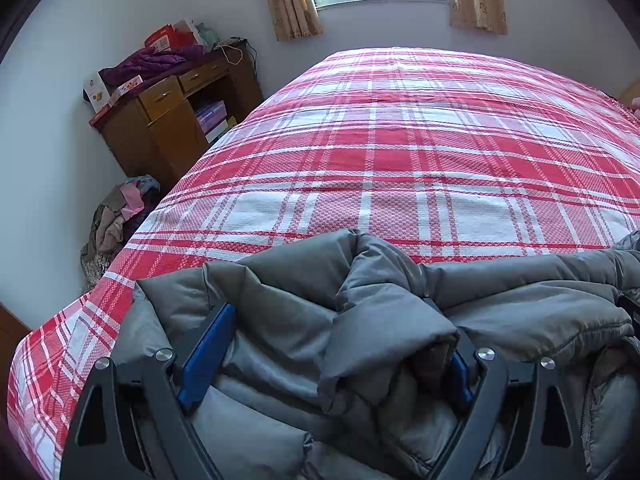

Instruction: Fold large clothes

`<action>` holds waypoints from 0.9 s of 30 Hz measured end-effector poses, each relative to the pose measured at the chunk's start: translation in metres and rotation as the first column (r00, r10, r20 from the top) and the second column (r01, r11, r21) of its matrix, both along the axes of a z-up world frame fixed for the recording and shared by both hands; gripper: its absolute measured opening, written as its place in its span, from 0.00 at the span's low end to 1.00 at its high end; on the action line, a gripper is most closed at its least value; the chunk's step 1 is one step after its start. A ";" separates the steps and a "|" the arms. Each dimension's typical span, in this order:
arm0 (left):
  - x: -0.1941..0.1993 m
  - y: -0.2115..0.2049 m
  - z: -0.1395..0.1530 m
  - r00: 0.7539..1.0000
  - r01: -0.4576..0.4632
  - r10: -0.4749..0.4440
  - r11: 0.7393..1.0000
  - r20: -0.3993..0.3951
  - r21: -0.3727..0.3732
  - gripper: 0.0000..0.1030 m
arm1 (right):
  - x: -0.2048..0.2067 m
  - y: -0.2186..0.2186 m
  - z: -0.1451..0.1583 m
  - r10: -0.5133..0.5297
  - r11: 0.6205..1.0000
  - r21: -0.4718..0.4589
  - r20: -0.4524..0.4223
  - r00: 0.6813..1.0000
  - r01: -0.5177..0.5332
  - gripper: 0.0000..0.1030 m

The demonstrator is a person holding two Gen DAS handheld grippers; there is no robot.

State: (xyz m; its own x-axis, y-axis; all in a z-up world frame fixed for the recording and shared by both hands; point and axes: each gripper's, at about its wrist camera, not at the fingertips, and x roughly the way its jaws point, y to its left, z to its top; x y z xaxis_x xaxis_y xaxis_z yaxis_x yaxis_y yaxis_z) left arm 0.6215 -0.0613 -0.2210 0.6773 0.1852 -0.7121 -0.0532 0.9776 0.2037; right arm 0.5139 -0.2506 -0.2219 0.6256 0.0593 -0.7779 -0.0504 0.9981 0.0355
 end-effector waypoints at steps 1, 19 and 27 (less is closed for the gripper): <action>0.000 0.000 0.000 1.000 0.000 0.000 1.000 0.000 0.001 0.88 | 0.000 0.000 0.000 0.000 1.000 0.000 0.000 1.000 0.000 0.48; -0.045 0.036 0.062 0.999 0.046 -0.045 0.992 0.016 -0.119 0.89 | -0.024 -0.022 0.035 -0.002 1.000 0.019 0.012 1.000 0.002 0.80; -0.203 0.083 0.042 0.990 0.118 -0.122 0.991 -0.067 -0.069 0.89 | -0.152 -0.065 0.053 -0.018 0.996 0.082 0.001 1.000 0.018 0.80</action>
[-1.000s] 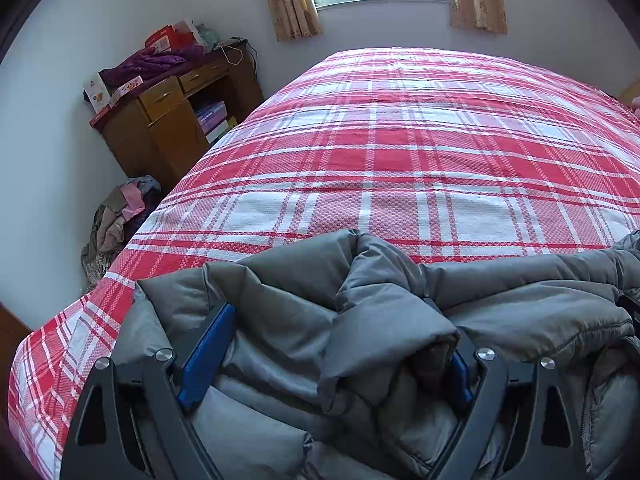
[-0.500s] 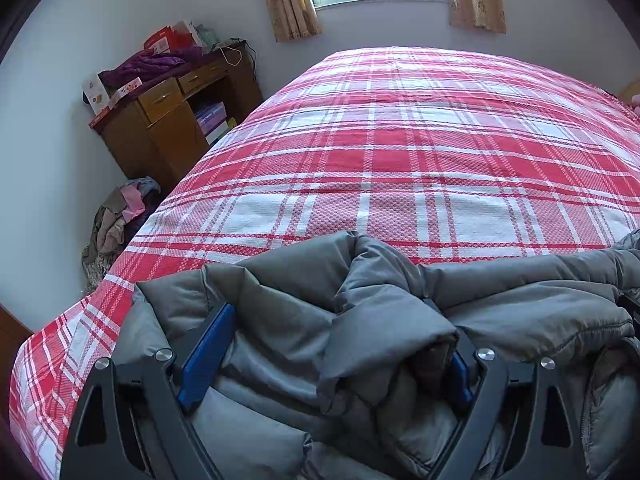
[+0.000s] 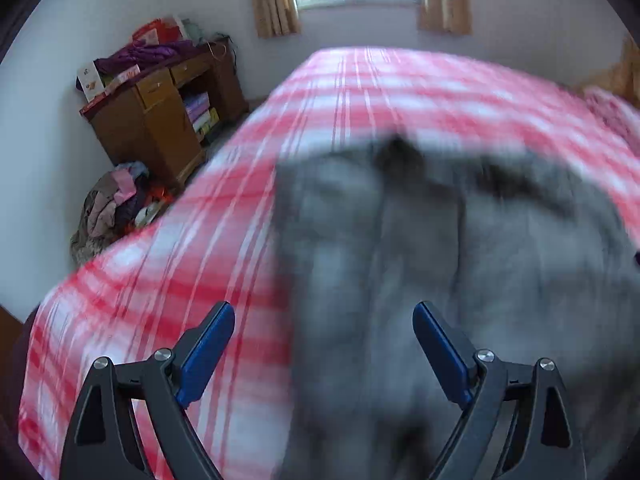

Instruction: Fold large clothes

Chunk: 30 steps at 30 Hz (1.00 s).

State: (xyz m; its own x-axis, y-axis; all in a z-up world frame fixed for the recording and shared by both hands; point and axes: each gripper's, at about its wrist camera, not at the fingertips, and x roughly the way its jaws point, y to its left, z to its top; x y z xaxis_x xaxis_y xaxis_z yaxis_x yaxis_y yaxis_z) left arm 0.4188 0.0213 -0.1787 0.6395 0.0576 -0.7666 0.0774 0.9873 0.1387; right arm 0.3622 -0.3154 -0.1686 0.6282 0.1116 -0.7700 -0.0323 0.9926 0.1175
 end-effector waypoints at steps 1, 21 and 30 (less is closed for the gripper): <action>-0.019 0.007 -0.008 1.000 -0.001 0.002 1.000 -0.018 0.010 0.89 | -0.021 -0.002 -0.005 -0.003 1.000 0.000 -0.011 1.000 0.003 0.80; -0.226 0.063 -0.051 0.995 -0.055 0.044 0.992 -0.092 -0.114 0.89 | -0.256 -0.038 -0.048 -0.132 0.991 0.000 -0.067 0.989 0.132 0.80; -0.254 0.068 -0.066 0.994 -0.035 0.017 0.985 -0.104 -0.169 0.80 | -0.313 -0.025 -0.059 -0.102 0.994 0.040 -0.049 0.994 0.105 0.66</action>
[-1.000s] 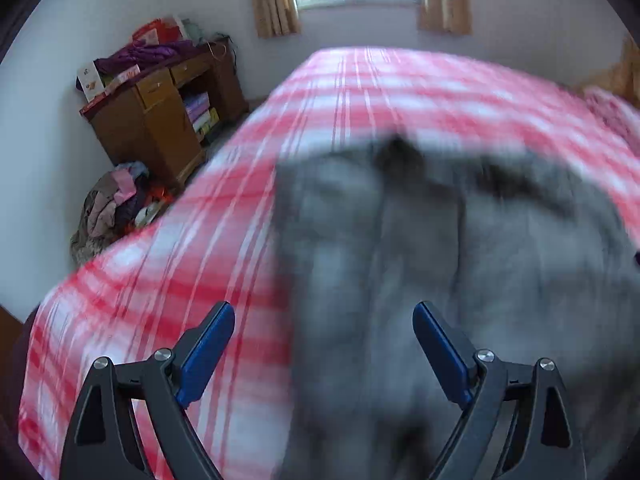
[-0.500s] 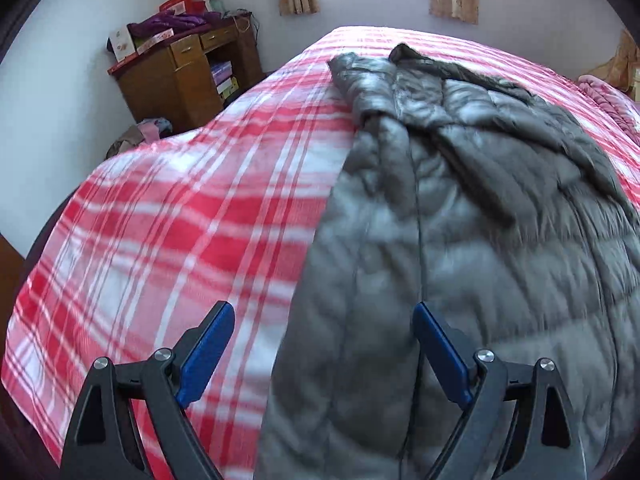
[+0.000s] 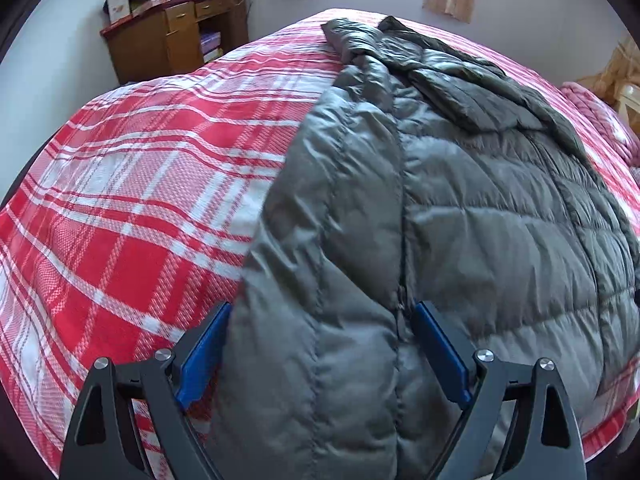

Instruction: Fold large clothes

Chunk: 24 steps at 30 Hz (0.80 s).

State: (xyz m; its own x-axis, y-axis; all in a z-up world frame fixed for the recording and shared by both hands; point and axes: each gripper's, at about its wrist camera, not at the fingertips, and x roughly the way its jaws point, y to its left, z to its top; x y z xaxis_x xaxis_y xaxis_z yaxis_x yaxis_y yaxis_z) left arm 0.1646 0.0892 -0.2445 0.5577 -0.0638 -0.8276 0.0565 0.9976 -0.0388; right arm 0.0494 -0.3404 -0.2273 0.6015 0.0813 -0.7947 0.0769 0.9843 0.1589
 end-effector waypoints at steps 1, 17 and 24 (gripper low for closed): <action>-0.003 -0.003 0.000 1.000 0.020 -0.020 1.000 0.004 -0.017 0.66 | -0.004 0.002 -0.001 -0.001 1.000 -0.006 0.009 1.000 0.001 0.61; -0.090 0.019 0.139 0.934 0.181 -0.123 0.973 0.336 -0.145 0.07 | -0.066 -0.001 0.091 0.061 0.982 0.156 0.261 0.963 -0.105 0.10; -0.063 0.018 0.203 0.862 0.190 -0.110 0.975 0.494 -0.115 0.07 | -0.081 -0.004 0.171 0.042 0.984 0.136 0.470 0.882 -0.119 0.09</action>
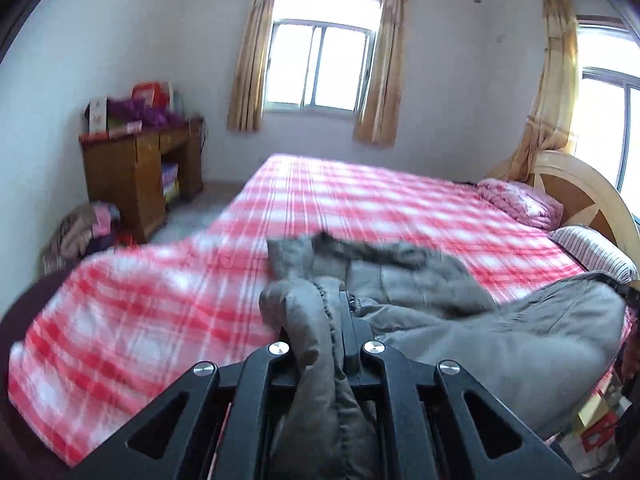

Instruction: Fold large clothes

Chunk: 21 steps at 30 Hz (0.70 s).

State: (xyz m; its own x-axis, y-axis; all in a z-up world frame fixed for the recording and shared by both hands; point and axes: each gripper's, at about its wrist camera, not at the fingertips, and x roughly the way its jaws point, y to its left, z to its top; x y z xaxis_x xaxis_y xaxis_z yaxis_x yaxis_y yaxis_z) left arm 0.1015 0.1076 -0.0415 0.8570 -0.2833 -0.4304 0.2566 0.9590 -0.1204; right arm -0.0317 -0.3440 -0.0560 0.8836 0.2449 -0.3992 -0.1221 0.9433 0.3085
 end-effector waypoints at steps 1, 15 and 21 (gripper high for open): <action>0.018 -0.002 0.001 1.000 -0.016 0.016 1.000 0.010 0.004 0.07 | 0.010 -0.001 0.008 -0.010 1.000 -0.007 0.029 1.000 0.010 0.09; 0.225 -0.053 -0.067 0.989 -0.101 0.117 0.980 -0.088 0.174 0.13 | 0.226 -0.027 -0.029 -0.146 0.989 -0.009 -0.074 0.987 0.145 0.09; 0.284 -0.047 -0.084 0.960 -0.212 0.232 0.968 -0.158 0.132 0.33 | 0.283 -0.040 -0.065 -0.189 0.982 -0.027 -0.149 0.971 0.187 0.10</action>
State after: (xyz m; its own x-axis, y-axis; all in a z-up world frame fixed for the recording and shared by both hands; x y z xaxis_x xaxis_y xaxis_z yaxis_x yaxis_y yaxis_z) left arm 0.3852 0.0603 -0.1254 0.8037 -0.0358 -0.5940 0.0208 0.9993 -0.0320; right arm 0.2518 -0.3838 -0.1208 0.8429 0.0745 -0.5328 0.1042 0.9490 0.2975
